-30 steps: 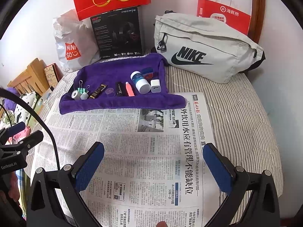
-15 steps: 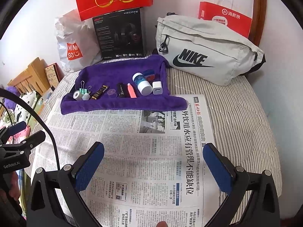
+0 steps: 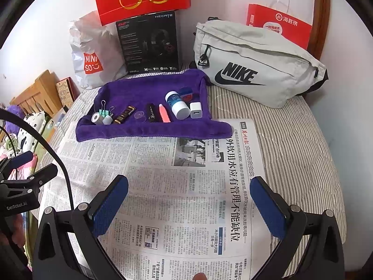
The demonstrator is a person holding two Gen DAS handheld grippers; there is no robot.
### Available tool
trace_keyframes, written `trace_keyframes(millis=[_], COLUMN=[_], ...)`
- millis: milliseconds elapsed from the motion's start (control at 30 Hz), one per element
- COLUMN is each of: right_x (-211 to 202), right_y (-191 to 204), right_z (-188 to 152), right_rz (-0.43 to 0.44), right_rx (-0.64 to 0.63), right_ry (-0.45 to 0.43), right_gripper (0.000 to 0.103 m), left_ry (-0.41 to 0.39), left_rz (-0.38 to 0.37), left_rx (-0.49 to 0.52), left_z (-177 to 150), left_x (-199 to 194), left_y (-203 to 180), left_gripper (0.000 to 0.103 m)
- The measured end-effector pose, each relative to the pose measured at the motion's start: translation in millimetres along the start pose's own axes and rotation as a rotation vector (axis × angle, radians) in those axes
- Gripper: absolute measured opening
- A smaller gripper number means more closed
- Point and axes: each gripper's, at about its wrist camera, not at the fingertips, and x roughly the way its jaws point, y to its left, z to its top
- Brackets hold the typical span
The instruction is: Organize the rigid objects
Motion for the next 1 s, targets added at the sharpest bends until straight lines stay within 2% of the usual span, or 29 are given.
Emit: trace_keyframes(millis=[1000], right_x=[-0.1], right_y=[1.9], right_z=[-0.2], right_rz=[-0.002], right_rx=[0.007], right_ry=[0.005], right_gripper=[0.102], left_ry=[0.010], left_rz=[0.006], left_rx=[0.009], left_z=[-1.1], left_x=[0.0], left_y=[-0.7], left_gripper=[0.103])
